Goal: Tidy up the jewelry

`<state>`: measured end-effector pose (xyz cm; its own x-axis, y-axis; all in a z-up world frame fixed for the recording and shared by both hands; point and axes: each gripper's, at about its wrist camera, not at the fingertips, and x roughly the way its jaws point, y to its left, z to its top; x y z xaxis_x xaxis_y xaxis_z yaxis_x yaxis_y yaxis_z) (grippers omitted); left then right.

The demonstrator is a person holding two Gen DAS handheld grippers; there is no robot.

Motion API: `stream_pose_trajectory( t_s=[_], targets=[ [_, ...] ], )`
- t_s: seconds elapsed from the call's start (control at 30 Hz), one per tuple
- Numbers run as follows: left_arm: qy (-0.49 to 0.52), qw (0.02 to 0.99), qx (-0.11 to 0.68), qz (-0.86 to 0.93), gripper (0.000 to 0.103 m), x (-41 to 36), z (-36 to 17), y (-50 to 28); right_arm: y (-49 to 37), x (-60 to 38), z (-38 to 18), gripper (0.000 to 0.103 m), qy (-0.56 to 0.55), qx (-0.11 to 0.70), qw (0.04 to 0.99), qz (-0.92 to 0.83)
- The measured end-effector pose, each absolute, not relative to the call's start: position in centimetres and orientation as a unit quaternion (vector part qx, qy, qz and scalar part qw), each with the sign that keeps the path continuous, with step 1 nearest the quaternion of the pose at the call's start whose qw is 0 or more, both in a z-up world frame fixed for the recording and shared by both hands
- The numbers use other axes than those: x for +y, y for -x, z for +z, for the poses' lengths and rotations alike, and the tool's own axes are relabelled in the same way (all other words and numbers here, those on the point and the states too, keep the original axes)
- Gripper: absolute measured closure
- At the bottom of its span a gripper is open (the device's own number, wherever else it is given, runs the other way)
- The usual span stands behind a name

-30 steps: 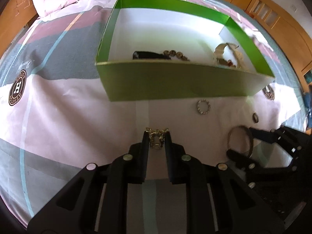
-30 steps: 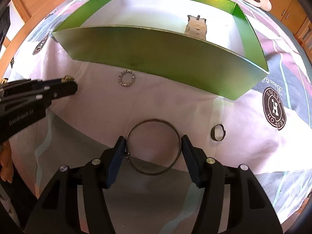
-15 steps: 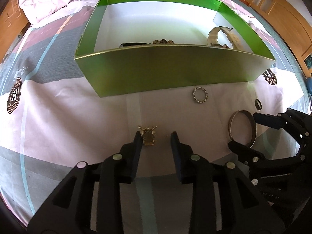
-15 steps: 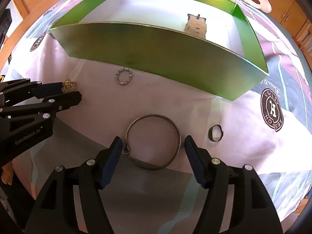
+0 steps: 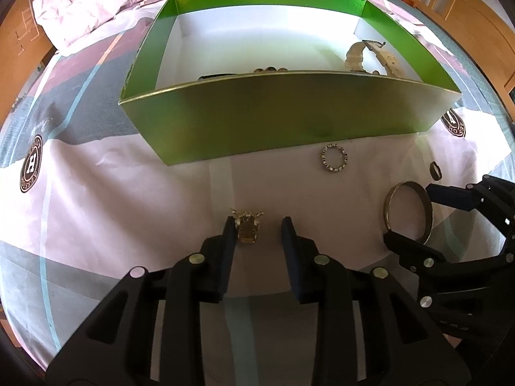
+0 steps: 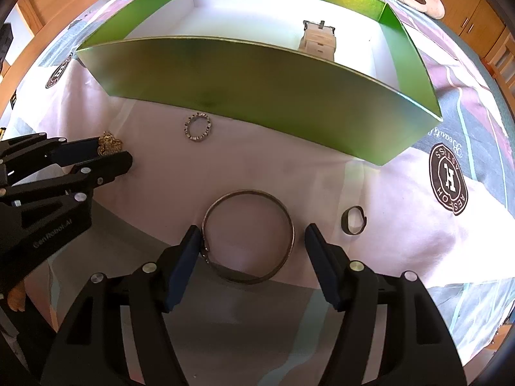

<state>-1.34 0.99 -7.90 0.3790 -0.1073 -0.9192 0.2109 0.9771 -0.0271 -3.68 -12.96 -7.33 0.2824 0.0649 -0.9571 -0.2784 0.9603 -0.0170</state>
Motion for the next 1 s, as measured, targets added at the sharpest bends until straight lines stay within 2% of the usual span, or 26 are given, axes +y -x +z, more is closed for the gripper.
stream_pose_trajectory(
  t_s=[1.0],
  targets=[
    [-0.054,0.831,0.547,-0.09,0.074,0.72,-8.03,1.16,2.74,-12.39,-7.92,0.036,0.087,0.587,0.798,0.106]
  ],
)
